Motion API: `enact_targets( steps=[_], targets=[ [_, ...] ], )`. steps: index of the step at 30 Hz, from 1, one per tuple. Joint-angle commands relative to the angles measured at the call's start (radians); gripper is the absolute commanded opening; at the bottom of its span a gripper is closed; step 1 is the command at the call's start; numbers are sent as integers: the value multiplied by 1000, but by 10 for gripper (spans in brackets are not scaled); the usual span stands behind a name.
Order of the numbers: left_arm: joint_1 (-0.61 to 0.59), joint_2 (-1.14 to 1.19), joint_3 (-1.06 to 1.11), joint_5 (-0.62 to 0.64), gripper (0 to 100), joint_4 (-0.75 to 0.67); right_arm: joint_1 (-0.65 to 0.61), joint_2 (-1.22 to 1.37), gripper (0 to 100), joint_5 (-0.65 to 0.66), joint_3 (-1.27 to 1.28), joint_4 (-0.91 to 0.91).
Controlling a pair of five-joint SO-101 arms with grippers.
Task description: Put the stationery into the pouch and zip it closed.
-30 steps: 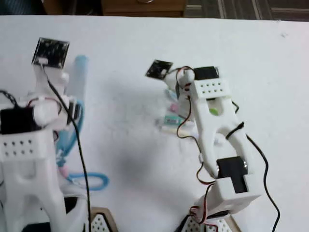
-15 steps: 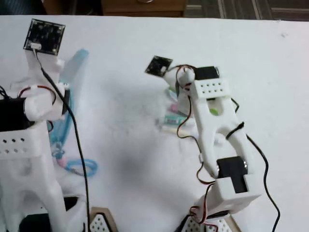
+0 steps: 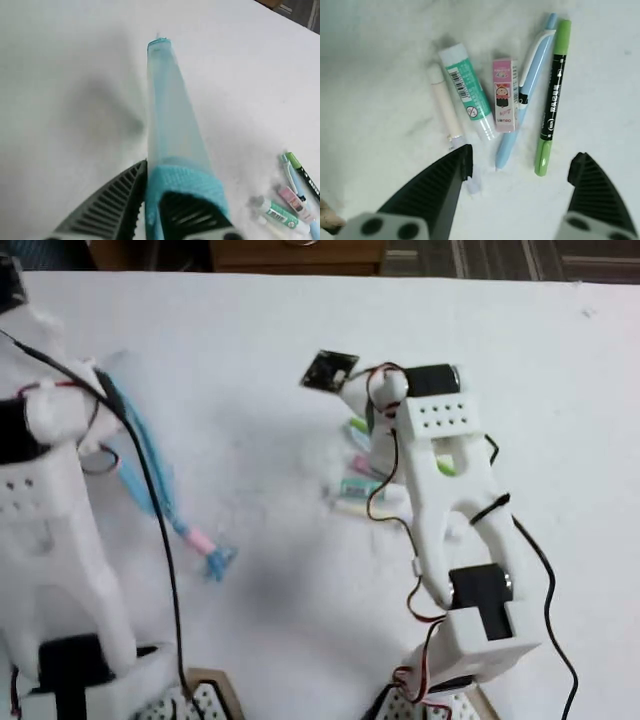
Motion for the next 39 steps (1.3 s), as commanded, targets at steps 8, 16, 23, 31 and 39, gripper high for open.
enact_targets(
  steps=[8,16,23,31,39],
  targets=[
    [-87,228,-69,172,180,3,-7,-12,306,0,-35,110],
    [-153,291,-78,95,222,-6,-7,-4,306,0,-35,111],
    [-205,289,-107,-95,95,-6,-50,-2,306,-11,-34,111],
    [-222,288,-262,-143,25,-3,-142,-2,306,-106,-35,102],
    [-220,288,-272,20,28,2,-136,-2,306,-126,-34,102]
  ],
)
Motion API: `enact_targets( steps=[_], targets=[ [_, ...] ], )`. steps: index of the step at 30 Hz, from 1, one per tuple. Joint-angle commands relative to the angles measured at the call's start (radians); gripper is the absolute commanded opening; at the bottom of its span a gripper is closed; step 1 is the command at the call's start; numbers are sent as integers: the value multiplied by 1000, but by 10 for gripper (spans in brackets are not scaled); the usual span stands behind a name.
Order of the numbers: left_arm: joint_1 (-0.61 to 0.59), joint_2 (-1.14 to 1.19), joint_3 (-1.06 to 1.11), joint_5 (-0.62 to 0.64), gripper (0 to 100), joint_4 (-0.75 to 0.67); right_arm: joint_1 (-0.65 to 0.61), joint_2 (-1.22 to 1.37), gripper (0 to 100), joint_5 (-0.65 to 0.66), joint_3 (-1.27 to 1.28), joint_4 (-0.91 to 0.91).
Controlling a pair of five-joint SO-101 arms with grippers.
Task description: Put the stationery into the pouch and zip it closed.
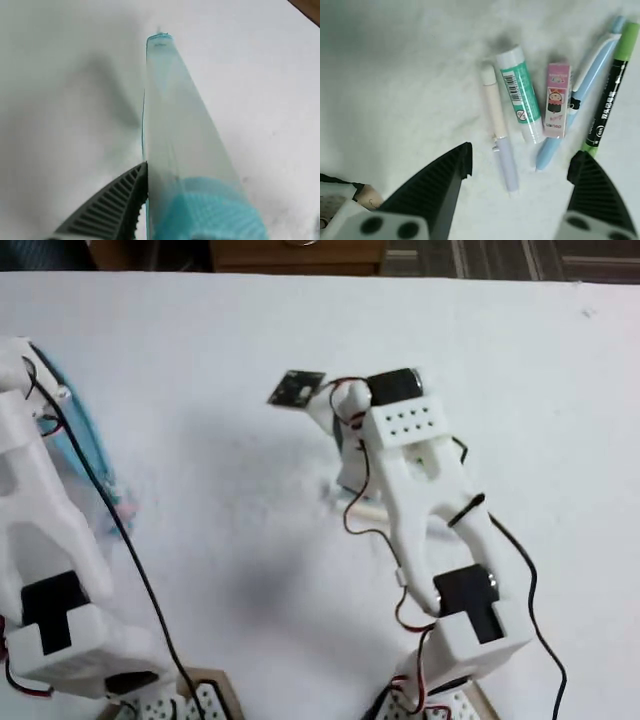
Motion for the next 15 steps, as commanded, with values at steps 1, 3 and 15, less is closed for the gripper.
enact_targets(
  steps=[1,3,15],
  targets=[
    [-5,-7,-46,34,28,3,-2,-4,306,-11,-34,-4],
    [-5,-15,-43,37,27,3,-2,-2,306,-11,-34,-4],
    [239,-349,43,115,70,-2,-1,-2,306,-11,-34,-4]
  ],
)
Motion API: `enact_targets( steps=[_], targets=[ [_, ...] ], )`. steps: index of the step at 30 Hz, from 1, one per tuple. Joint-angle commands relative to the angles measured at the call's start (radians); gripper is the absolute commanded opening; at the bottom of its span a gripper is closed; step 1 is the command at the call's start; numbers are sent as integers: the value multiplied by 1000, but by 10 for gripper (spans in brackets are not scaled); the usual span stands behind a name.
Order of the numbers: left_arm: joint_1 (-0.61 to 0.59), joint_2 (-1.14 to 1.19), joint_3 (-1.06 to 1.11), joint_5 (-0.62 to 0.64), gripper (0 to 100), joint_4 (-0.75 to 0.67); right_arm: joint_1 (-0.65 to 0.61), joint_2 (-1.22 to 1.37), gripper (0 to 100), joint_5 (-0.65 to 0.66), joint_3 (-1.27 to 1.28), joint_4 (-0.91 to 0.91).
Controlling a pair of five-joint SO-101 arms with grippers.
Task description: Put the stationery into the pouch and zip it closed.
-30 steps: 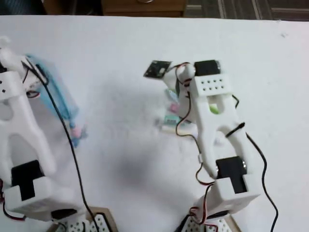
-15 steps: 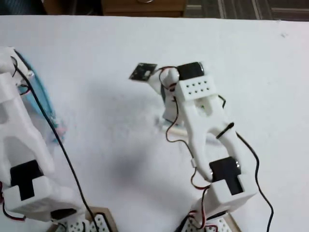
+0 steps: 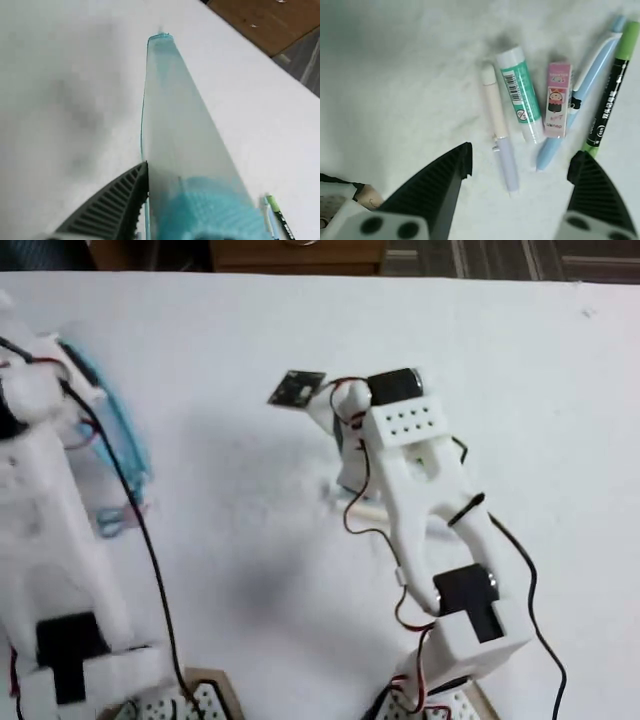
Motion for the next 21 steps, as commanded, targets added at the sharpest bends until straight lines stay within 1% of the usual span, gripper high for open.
enact_targets(
  steps=[1,5,8,12,16,18,21],
  targets=[
    [65,-116,-31,25,85,-3,-2,-5,306,-9,-34,-4],
    [68,-153,-43,146,148,2,13,-5,306,-9,-34,-4],
    [70,-170,25,206,160,2,33,-5,306,-9,-34,-4],
    [58,-165,146,209,162,-14,53,-5,306,-9,-34,-4],
    [10,-165,247,203,162,-78,58,-5,306,-9,-34,-4],
    [7,-165,265,107,162,-89,58,-5,306,-9,-34,-4],
    [19,-163,272,-123,161,-91,61,-7,306,-9,-35,-2]
  ],
)
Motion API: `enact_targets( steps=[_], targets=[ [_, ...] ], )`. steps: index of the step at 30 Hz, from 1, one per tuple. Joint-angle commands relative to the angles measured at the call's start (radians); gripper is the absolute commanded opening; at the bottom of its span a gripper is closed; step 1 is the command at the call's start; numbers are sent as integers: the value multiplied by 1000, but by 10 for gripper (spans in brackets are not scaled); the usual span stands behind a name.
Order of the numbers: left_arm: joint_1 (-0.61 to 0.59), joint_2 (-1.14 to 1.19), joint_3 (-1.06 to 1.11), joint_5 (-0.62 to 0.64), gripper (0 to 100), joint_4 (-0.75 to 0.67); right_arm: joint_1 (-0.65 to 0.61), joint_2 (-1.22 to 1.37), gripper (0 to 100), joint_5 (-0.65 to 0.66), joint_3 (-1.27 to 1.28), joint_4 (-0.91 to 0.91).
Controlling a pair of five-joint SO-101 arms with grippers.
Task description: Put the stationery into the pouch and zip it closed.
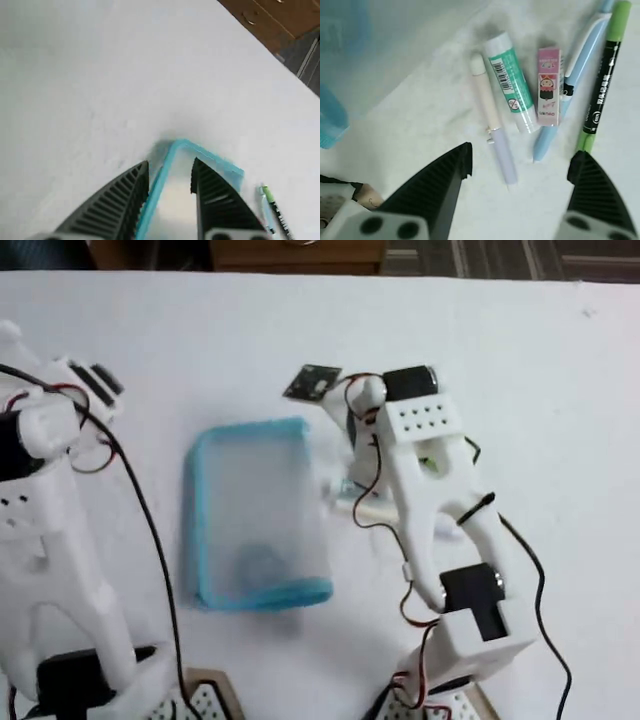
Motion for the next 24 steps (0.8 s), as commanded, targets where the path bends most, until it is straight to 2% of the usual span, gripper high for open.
enact_targets(
  steps=[1,6,9,12,16,18,21,24],
  targets=[
    [19,-16,5,-267,161,-21,21,-10,306,-9,-40,2],
    [124,-22,51,-764,162,9,102,-25,306,-43,-41,38],
    [165,-24,181,-928,162,38,134,-50,306,-51,-32,102],
    [163,-25,330,-941,162,0,166,-148,305,-46,44,101],
    [79,-27,456,-901,162,-81,153,-377,305,-32,250,99],
    [16,-27,502,-876,162,-129,139,-501,305,26,379,99],
    [-67,-27,608,-870,162,-229,111,-664,305,97,578,96],
    [-117,-25,763,-855,160,-390,30,-746,305,72,730,67]
  ],
)
